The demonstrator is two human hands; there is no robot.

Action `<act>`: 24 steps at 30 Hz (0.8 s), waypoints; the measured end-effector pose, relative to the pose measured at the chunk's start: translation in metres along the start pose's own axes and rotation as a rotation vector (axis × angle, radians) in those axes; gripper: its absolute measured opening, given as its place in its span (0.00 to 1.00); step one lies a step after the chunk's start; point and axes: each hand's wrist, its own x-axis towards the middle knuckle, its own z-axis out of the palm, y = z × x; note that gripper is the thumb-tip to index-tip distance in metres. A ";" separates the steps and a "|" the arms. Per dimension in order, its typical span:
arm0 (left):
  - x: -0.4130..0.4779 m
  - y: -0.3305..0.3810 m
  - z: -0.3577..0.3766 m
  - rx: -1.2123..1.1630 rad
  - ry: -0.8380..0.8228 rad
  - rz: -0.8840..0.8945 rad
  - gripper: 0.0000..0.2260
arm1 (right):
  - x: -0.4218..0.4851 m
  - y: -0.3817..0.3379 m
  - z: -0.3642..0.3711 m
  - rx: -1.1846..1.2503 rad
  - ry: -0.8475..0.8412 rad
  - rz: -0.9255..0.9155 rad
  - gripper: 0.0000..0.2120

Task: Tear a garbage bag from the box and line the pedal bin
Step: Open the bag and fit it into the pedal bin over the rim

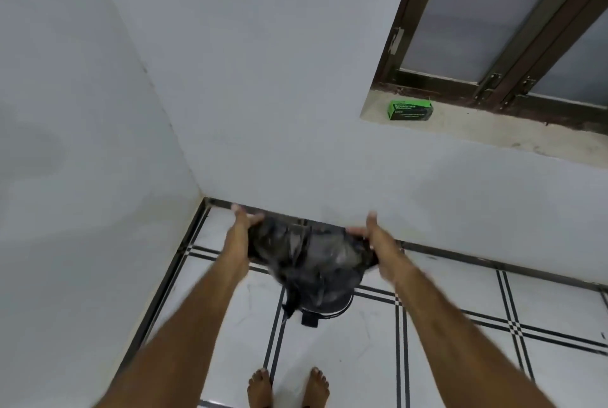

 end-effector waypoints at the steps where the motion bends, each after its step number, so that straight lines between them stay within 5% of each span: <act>1: -0.005 0.034 0.012 0.003 -0.017 0.114 0.40 | -0.003 -0.035 0.006 -0.026 0.051 -0.163 0.36; 5: -0.037 0.100 0.053 0.126 -0.055 0.573 0.31 | -0.030 -0.107 0.022 -0.265 0.491 -1.037 0.26; 6: -0.035 0.080 0.050 0.239 -0.043 0.543 0.32 | -0.029 -0.088 0.024 -0.434 0.516 -1.005 0.28; 8: -0.023 0.006 0.029 0.324 0.019 0.275 0.35 | -0.019 -0.011 0.031 -0.812 0.249 -0.489 0.41; 9: -0.021 -0.034 0.013 0.317 0.068 0.121 0.36 | -0.013 0.035 0.030 -0.863 0.110 -0.247 0.44; 11: -0.022 -0.078 -0.016 0.242 0.115 -0.085 0.35 | -0.007 0.088 0.025 -0.650 0.048 -0.072 0.44; 16: -0.022 -0.065 -0.038 0.060 0.141 -0.104 0.34 | -0.022 0.051 0.020 -0.018 -0.040 0.047 0.31; 24: 0.003 0.001 -0.034 -0.082 0.021 0.059 0.36 | -0.016 -0.006 0.027 0.130 0.013 -0.144 0.36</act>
